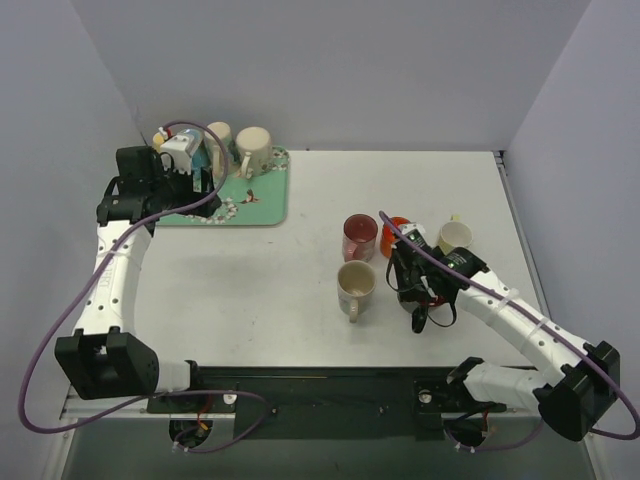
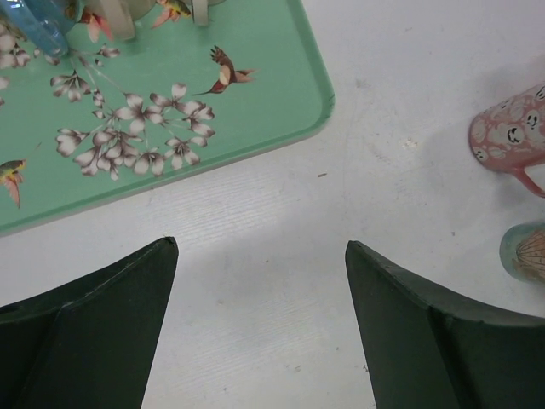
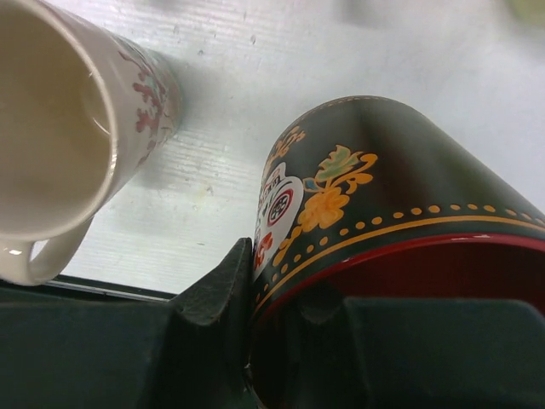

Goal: Turn the mug right side up

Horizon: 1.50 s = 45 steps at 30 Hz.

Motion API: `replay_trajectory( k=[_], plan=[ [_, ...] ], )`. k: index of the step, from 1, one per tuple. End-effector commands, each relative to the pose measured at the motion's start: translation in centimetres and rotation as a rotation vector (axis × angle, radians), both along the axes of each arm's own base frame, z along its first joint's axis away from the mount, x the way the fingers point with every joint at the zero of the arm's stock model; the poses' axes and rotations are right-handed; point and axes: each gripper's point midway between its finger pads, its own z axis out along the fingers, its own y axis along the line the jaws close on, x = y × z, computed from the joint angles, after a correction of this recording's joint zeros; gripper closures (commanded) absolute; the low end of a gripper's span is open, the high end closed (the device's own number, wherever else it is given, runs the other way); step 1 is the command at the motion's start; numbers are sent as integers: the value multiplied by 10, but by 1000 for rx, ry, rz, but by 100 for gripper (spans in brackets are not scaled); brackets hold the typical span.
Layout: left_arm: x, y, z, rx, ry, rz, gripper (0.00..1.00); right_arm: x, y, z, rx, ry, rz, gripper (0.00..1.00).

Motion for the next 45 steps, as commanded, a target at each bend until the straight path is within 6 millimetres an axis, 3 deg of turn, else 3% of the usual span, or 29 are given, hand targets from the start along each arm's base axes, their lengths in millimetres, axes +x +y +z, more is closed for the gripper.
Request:
replay_trajectory(
  k=[1,11,18,19,22,26,28,29,30,31,32,33,34,40,45],
  plan=[
    [10,11,-17,59,16,19,9,27,25,-8,125,-65,45,100],
    [18,21,-35,111,41,43,9,40,29,-50,101,15,35,100],
    [29,23,-51,125,68,58,9,37,22,-63,50,65,20,100],
    [32,22,-54,127,70,58,9,36,21,-63,43,66,19,93],
    [45,13,-62,141,56,48,9,38,14,-61,27,54,8,84],
    [77,-6,-67,158,9,-3,9,38,14,-61,34,64,13,79],
    [97,-10,-86,153,48,-5,9,38,13,-58,36,63,12,77],
    [108,-13,-77,149,25,-5,10,38,14,-54,39,61,13,73],
    [116,-17,-92,149,53,-9,10,37,14,-51,42,58,14,70],
    [128,-17,-86,151,32,-2,10,37,14,-47,44,57,16,64],
    [138,-20,-100,162,49,4,10,36,14,-41,53,47,19,61],
    [151,-19,-95,180,25,21,10,35,14,-35,53,42,19,56],
    [159,-23,-111,193,44,24,10,35,13,-27,63,21,20,54],
    [228,-26,-122,232,-2,73,11,31,3,9,96,-96,-13,29],
    [265,-29,-142,251,7,61,18,30,-11,26,98,-185,-77,23]
  ],
)
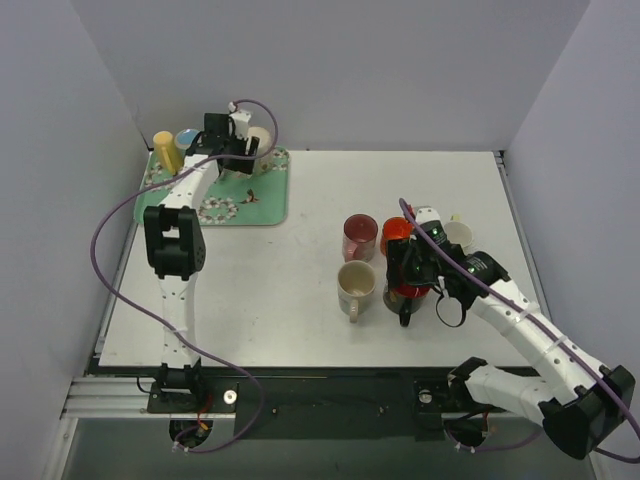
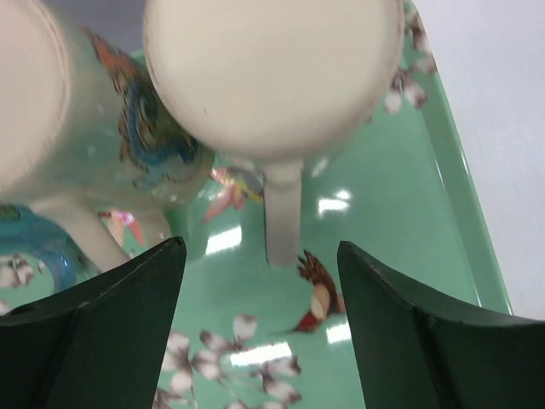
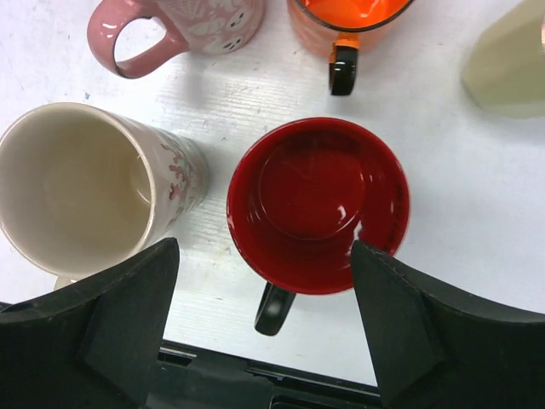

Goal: Turn the mug right side up

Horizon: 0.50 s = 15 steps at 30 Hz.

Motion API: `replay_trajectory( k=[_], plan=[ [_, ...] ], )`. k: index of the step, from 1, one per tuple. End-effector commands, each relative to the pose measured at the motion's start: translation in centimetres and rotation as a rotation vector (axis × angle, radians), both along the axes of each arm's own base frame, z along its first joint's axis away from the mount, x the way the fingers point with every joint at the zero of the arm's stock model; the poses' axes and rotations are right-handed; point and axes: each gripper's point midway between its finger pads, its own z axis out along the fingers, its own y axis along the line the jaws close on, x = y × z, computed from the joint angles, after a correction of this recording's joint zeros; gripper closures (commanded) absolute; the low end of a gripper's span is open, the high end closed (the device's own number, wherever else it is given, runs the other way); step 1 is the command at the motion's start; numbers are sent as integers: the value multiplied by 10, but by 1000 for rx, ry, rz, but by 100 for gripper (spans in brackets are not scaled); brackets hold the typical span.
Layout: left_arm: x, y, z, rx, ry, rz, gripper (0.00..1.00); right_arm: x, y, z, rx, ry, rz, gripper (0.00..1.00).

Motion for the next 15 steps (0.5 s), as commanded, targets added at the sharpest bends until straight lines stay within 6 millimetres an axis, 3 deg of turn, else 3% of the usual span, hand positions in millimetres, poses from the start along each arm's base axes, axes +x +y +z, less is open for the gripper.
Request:
replay_trajectory(
  k=[1,3,8,9,12,13,14,15],
  plan=[
    [36,2,2,24,-41,13,21,-5,-19,15,-32,-48,-77,23],
    [43,0,-7,26,-31,16,31,-6,-21,19,-27,-60,-87,23],
    [52,-2,-18,36,-49,7,47,-9,-26,28,-23,-87,-102,23],
    [52,-4,-20,40,-47,-1,55,-10,-26,29,-24,-88,-101,23],
    [52,-10,-24,40,-46,-13,60,-11,-27,34,-14,-100,-102,23],
    [51,-15,-25,39,-43,-23,67,-11,-28,35,-12,-103,-107,23],
    [49,-16,-27,40,-34,-25,86,-11,-29,36,-12,-108,-112,23],
    [48,-16,-26,37,-30,-22,99,-12,-29,37,-10,-110,-113,23]
  ],
)
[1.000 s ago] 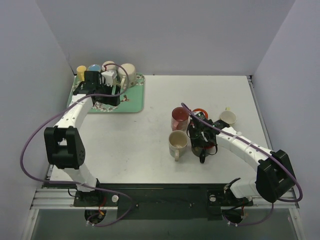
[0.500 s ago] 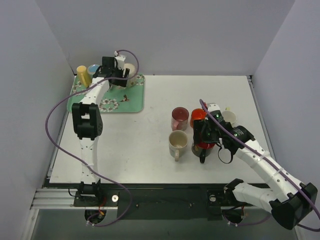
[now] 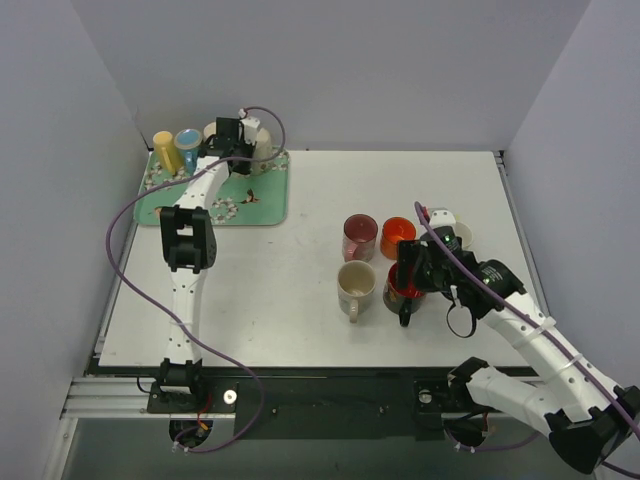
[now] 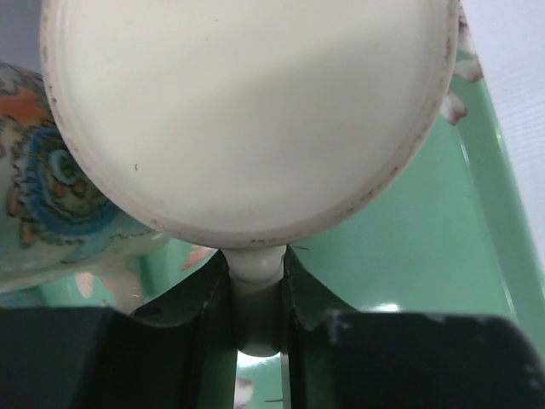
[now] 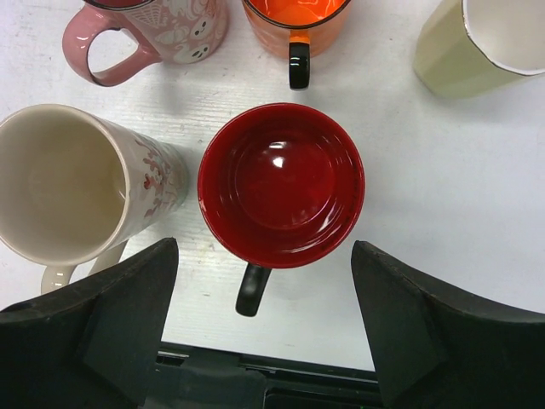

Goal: Turn the mug right side up

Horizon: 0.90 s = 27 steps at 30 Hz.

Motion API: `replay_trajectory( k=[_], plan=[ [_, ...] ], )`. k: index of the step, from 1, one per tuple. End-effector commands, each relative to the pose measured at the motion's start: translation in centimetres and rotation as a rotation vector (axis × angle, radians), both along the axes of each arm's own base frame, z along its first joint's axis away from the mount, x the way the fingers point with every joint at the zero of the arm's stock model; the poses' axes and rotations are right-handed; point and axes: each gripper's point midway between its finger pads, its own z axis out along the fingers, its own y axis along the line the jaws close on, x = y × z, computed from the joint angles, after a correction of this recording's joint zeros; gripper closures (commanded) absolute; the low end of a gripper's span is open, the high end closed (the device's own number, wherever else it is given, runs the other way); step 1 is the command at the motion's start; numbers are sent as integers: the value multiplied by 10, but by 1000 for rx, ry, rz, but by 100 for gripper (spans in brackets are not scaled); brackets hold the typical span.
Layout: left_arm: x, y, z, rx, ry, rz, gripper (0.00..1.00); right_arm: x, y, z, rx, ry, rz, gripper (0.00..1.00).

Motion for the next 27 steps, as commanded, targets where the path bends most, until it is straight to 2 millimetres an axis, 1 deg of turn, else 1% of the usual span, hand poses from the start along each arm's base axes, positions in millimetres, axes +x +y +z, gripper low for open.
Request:
replay_trajectory(
  k=[1,2,3,4,5,6,7,8,9,10,11,12,13,14,15,16,17,18,19,20,21,22,23,24,25,26,27],
  plan=[
    [3,-8,25,-9,-40,0,100,-2,-8,19,0,-42,-31,23],
    [0,-11,27,-32,-31,3,100,-3,-7,21,3,-47,-29,23],
    [-5,-10,39,-45,-29,7,100,-4,-7,26,13,-60,-27,22],
    [-9,-13,44,-81,-17,10,100,-5,-9,30,13,-74,-30,22],
    [-17,-14,62,-110,-20,7,100,-4,-10,35,18,-86,-35,22],
    [-24,-20,76,-169,-13,-9,100,-6,-11,41,28,-104,-39,22],
    [-35,-26,97,-215,-17,-31,100,-4,-11,50,44,-130,-47,22],
    [-43,-34,110,-288,-7,-47,100,-5,-11,56,64,-146,-52,22],
    [-58,-44,135,-338,-16,-99,100,-3,-8,66,96,-176,-55,22],
    [-67,-50,145,-395,3,-99,100,-4,-5,74,123,-204,-47,21],
    [-84,-63,169,-458,3,-149,100,-2,2,83,161,-233,-35,21],
    [-99,-67,189,-488,-1,-169,100,1,7,96,205,-279,-32,21],
    [-112,-78,199,-547,25,-212,100,0,13,101,236,-294,-23,21],
    [-126,-81,216,-570,28,-234,100,4,19,115,283,-341,-24,21],
    [-138,-89,225,-616,54,-275,100,3,28,120,332,-353,-19,21],
    [-154,-91,240,-636,67,-295,100,9,39,132,396,-399,-7,21],
    [-169,-99,251,-685,94,-339,100,6,55,138,456,-400,30,21],
    [-183,-102,263,-714,108,-362,100,10,68,155,529,-453,50,21],
    [-197,-107,275,-758,125,-391,100,9,83,161,582,-457,73,21],
    [-210,-111,288,-782,125,-413,100,11,98,177,657,-496,103,21],
    [-223,-117,299,-824,143,-441,100,13,110,179,688,-490,116,21],
    [-239,-120,316,-844,125,-475,100,17,119,199,759,-539,121,21],
    [-247,-127,321,-867,139,-487,100,20,130,200,793,-525,121,21],
    [-266,-133,338,-878,119,-534,100,22,135,218,883,-562,97,21],
    [-272,-137,342,-905,127,-543,100,28,140,219,908,-566,77,21],
    [-295,-143,361,-924,113,-613,100,28,144,241,1008,-619,74,21],
    [-307,-145,372,-944,101,-636,100,31,150,255,1076,-667,80,21]
  ],
)
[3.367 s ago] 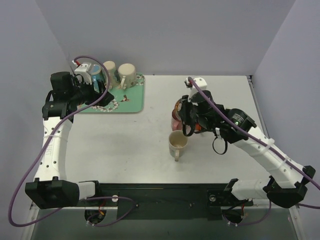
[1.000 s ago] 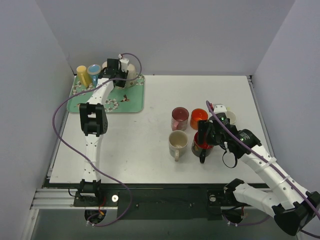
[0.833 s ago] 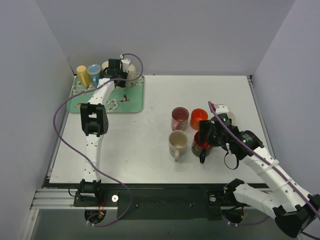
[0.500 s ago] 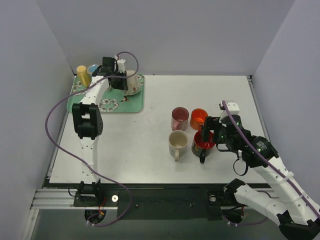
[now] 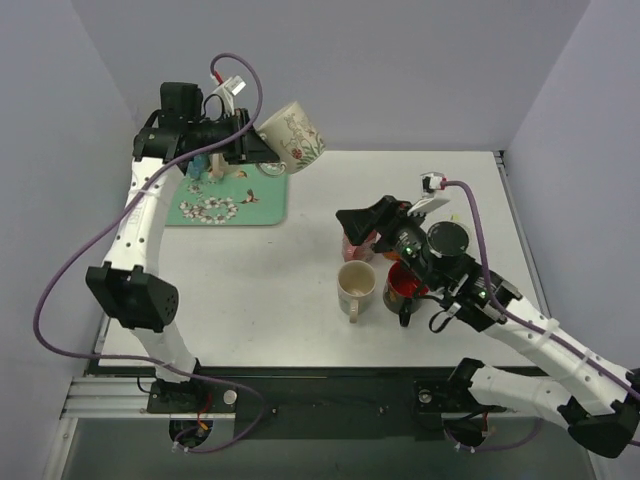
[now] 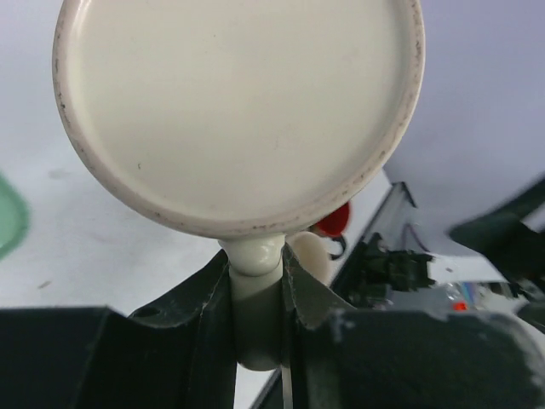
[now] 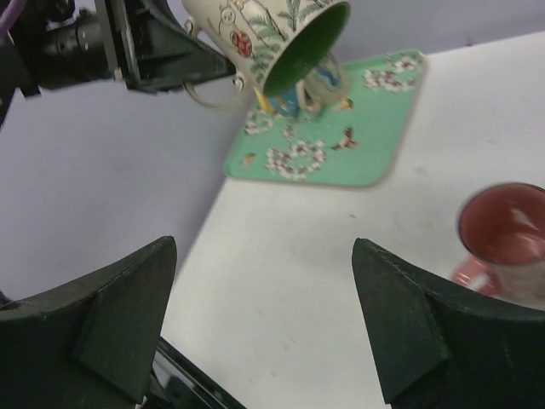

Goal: Turn the mug right side up

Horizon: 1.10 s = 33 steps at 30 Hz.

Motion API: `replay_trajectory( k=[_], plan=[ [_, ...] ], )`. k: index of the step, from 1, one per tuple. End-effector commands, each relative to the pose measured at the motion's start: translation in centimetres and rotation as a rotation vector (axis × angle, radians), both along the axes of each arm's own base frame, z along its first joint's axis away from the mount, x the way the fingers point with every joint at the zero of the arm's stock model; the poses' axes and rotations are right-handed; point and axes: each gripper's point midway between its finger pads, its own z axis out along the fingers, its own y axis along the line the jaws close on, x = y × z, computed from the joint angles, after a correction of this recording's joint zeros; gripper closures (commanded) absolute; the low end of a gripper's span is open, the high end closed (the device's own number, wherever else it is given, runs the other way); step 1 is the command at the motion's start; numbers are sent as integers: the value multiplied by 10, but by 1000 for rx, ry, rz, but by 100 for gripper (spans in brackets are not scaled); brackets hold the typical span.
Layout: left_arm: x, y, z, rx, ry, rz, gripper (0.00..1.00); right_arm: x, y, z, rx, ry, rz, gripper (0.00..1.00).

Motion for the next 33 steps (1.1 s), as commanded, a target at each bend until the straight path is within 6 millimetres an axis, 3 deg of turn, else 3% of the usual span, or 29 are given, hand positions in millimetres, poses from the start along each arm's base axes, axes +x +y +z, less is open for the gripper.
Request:
replay_trajectory(
  k=[1,2,6,15,17,21,22,24,26,27,28,29,30,31,32,33],
  plan=[
    [-89,-35,108,-238,-170,-248,100,12,29,84,419,-174,9,21],
    [-100,-35,117,-248,-196,-261,100,16,33,96,459,-196,11,21],
    [-127,-42,122,-261,-207,-294,100,18,45,119,553,-225,21,23],
    [-157,-53,116,-275,-216,-352,100,17,73,145,562,-280,76,27],
    [-165,-58,115,-275,-220,-379,100,20,78,148,540,-286,74,34],
    [-174,-64,106,-279,-203,-414,100,18,80,157,513,-326,94,69],
    [-174,-64,105,-279,-199,-411,100,19,79,155,492,-328,83,84],
    [-172,-63,97,-267,-194,-406,100,22,70,149,450,-322,41,100],
    [-165,-60,86,-224,-210,-381,72,23,59,143,378,-333,3,100],
    [-162,-59,79,-203,-192,-367,44,24,53,136,323,-316,-14,100],
    [-151,-54,72,-160,-215,-319,28,24,45,133,257,-327,-36,100],
    [-137,-45,61,-101,-202,-238,18,25,38,123,157,-314,-58,100],
    [-128,-38,56,-58,-230,-205,18,23,30,133,136,-325,-68,100],
    [-113,-24,47,1,-233,-124,17,26,21,113,12,-285,-92,100],
    [-105,-16,41,42,-251,-93,16,24,11,124,-18,-294,-103,100],
    [-94,-2,38,79,-276,-40,16,26,-2,98,-162,-232,-126,100]
  ],
)
